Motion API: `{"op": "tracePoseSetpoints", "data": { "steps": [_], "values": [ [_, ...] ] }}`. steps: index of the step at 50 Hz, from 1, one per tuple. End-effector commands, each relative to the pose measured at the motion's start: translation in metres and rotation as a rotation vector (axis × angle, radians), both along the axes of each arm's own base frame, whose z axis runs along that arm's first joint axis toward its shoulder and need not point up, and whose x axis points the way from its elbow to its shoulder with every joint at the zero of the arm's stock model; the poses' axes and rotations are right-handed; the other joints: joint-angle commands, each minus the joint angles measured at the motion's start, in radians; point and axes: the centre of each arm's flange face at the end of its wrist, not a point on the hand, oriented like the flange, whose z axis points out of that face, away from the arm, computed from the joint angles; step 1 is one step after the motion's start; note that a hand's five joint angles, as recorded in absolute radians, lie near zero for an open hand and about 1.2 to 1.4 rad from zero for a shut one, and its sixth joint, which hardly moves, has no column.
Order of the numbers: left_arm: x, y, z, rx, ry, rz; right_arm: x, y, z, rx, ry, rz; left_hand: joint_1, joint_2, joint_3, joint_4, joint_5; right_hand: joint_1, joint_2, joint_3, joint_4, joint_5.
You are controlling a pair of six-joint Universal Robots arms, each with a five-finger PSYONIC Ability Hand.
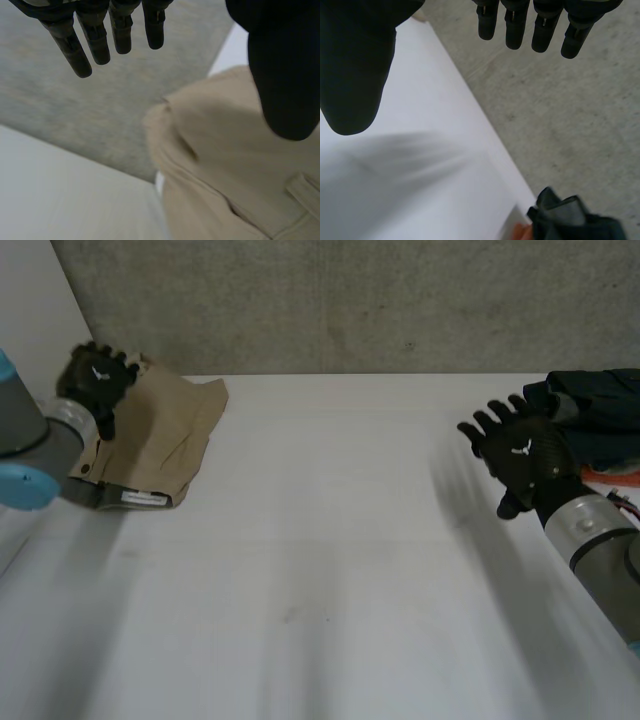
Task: Fold the laundry.
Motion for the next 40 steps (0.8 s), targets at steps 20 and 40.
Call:
{"op": "tracePoseSetpoints", "data": {
  "steps": [20,40],
  "values": [
    [0.003,-0.046,-0.103,0.015,0.009,-0.085,-0.008,0.019,-0.029,0.113,0.015,-0.017,0.724,0.725,0.724,0.734,0.712,-0.050,-0.040,-0.035,-0.036,-0.043],
    [-0.128,0.116,0.114,-0.127,0.521,-0.339,-0.010,0.022,-0.026,0.108,0.013,-0.028,1.186,1.187,1.186,1.196,1.174,-0.050,-0.040,-0.035,-0.036,-0.043]
  ]
}}
